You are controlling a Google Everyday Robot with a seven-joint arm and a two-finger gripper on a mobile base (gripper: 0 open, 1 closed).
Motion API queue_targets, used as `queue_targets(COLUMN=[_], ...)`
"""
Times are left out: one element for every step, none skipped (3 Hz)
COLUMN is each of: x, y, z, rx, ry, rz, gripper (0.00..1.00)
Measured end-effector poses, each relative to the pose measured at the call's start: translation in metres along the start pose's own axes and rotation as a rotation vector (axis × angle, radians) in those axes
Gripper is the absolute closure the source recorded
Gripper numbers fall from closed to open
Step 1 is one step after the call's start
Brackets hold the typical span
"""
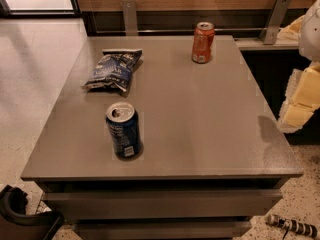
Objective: Pick blue chip bag
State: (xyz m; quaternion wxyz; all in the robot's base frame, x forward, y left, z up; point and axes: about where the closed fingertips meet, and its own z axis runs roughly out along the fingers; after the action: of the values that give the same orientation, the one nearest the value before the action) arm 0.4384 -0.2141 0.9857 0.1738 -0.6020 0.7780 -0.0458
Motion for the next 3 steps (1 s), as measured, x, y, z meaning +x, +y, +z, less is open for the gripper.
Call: queue_targets(x=[0.0,-0.014,-0.05], y=[0.0,-0.015,-0.038], z=[0.0,0.012,0.04], rx=[0.0,0.0,-0.013], ry=[0.0,-0.065,-0.199], rz=[0.0,-0.001,0.044], gripper=[0.0,0.0,0.0])
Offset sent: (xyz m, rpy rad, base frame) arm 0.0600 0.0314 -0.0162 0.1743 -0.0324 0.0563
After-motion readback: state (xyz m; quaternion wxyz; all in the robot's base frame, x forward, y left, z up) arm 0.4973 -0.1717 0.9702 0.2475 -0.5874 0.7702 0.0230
